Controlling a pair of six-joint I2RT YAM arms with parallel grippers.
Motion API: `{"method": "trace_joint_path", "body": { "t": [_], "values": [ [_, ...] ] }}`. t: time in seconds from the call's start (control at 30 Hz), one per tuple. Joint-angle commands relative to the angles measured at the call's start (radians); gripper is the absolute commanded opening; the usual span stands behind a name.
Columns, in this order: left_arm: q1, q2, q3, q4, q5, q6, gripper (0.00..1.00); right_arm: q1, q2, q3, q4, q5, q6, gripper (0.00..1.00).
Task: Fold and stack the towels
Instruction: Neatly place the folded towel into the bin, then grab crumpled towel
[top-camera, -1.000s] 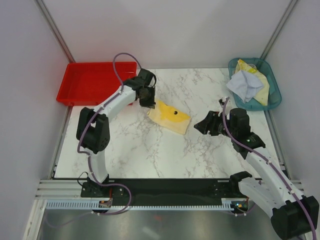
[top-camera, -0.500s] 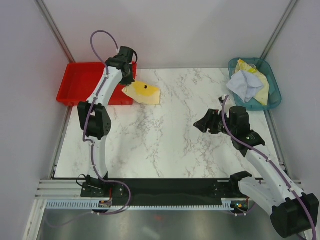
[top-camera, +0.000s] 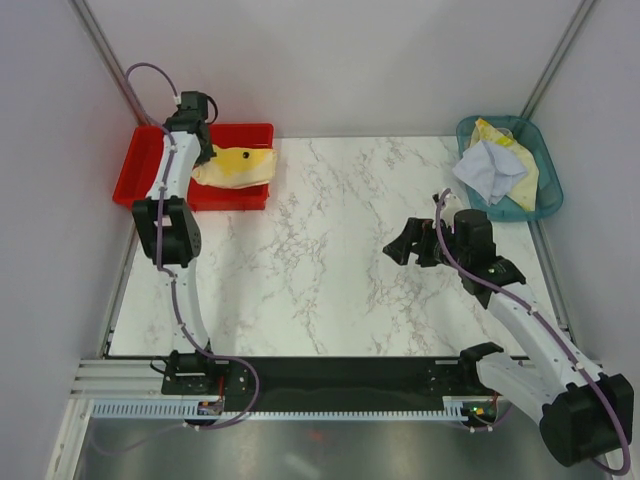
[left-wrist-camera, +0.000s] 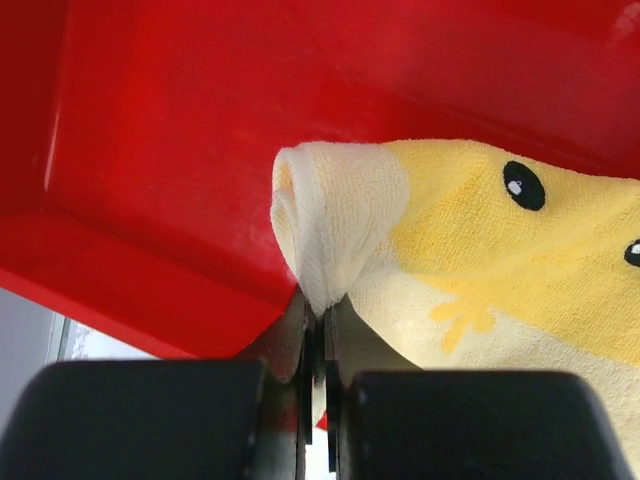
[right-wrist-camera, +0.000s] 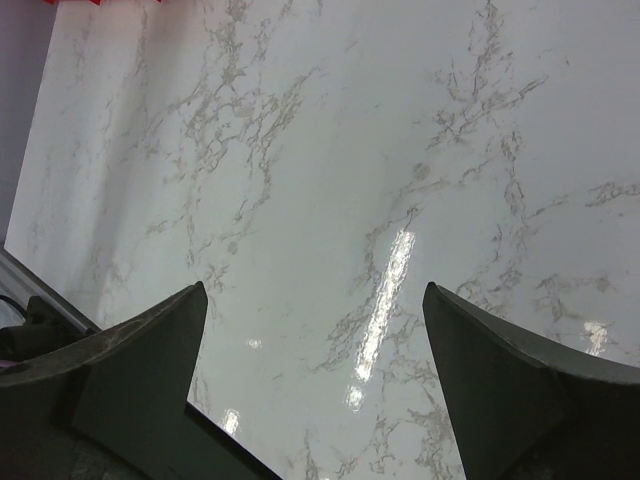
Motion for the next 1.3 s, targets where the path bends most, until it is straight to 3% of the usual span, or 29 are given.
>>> {"method": "trace_joint_path", "body": {
  "t": [0.0, 0.4, 0.43, 0.5, 0.57, 0.63, 0.67, 0.83, 1.0, 1.1, 1.27],
  "values": [
    [0.034, 0.033, 0.052, 0.076, -0.002, 0.055, 0.02, -0.002, 0.017, 0.042, 0.023, 0.017, -0.026, 0.98],
    [0.122, 0.176, 0.073, 0.142, 0.015, 0.089, 0.03, -0.002, 0.046, 0.054, 0.031, 0.028, -0.02, 0.98],
    [0.123, 0.179, 0.073, 0.145, 0.015, 0.087, 0.08, -0.004, 0.051, 0.057, 0.031, 0.031, -0.022, 0.98],
    [0.123, 0.174, 0.076, 0.15, 0.003, 0.083, 0.37, -0.002, 0.057, 0.06, 0.031, 0.04, -0.019, 0.98],
    [0.123, 0.147, 0.075, 0.148, -0.014, 0.072, 0.54, -0.002, 0.069, 0.072, 0.031, 0.051, -0.013, 0.98],
    [0.122, 0.116, 0.073, 0.148, -0.014, 0.058, 0.61, -0.001, 0.075, 0.091, 0.031, 0.062, 0.001, 0.98],
    [0.122, 0.103, 0.07, 0.148, -0.017, 0.056, 0.76, -0.002, 0.075, 0.097, 0.031, 0.07, 0.007, 0.98],
    [0.065, -0.032, -0.005, 0.15, -0.05, 0.029, 0.8, -0.002, 0.115, 0.158, 0.035, 0.175, 0.081, 0.98],
    [-0.001, -0.19, -0.202, 0.147, -0.004, -0.063, 0.82, -0.004, 0.259, 0.301, -0.003, 0.461, 0.115, 0.97],
    [-0.088, -0.334, -0.363, 0.166, 0.152, -0.14, 0.82, -0.025, 0.36, 0.477, -0.099, 0.658, 0.047, 0.97],
    [-0.257, -0.537, -0.549, 0.186, 0.289, -0.168, 0.83, -0.149, 0.544, 0.678, -0.13, 0.778, -0.049, 0.96]
  ]
}}
